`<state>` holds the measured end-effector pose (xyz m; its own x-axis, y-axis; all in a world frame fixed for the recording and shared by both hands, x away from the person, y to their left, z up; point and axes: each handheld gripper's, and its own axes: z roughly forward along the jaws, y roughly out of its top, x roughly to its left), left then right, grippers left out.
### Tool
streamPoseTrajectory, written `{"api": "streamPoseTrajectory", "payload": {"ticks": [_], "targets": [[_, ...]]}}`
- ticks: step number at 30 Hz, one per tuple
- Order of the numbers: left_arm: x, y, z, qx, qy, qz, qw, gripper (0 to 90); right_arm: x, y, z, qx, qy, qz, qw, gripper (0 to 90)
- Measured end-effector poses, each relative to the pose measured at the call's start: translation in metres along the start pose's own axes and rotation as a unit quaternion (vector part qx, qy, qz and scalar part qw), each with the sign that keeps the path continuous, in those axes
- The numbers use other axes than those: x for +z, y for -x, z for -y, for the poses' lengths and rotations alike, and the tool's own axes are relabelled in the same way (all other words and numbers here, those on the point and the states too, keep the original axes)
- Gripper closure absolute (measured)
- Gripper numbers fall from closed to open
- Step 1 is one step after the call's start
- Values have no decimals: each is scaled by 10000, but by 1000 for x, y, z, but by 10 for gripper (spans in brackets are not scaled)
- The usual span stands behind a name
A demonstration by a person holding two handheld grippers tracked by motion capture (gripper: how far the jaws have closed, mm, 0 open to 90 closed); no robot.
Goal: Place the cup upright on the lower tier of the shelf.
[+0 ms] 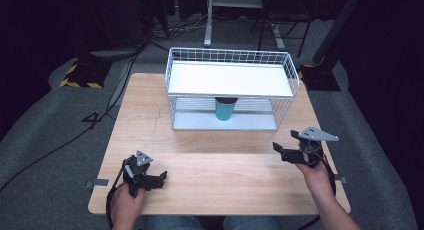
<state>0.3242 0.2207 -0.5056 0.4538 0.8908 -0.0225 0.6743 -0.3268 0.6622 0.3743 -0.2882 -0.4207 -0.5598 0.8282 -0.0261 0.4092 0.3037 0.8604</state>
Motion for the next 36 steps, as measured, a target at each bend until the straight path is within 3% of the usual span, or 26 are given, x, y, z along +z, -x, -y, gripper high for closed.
{"api": "streamPoseTrajectory", "payload": {"ticks": [6, 9, 15, 18, 22, 36], "targets": [[0, 1, 0, -27, 19, -26, 10000, 0, -19, 8, 18, 49, -64, -140, 9999, 147], [0, 1, 1, -26, 20, -13, 10000, 0, -25, 15, 41, 392, 5, -201, 9990, 148], [0, 1, 1, -35, 17, -16, 10000, 0, -25, 20, 79, 585, -263, -177, 9978, 148], [0, 1, 1, -36, 16, -15, 10000, 0, -27, 19, 87, 268, -489, -131, 9984, 148], [0, 1, 1, -28, 21, -18, 10000, 0, -30, 16, 96, 29, -604, -219, 9979, 147], [0, 1, 0, -28, 12, -21, 10000, 0, -20, 9, 106, -313, -1056, -104, 9939, 141]]}}
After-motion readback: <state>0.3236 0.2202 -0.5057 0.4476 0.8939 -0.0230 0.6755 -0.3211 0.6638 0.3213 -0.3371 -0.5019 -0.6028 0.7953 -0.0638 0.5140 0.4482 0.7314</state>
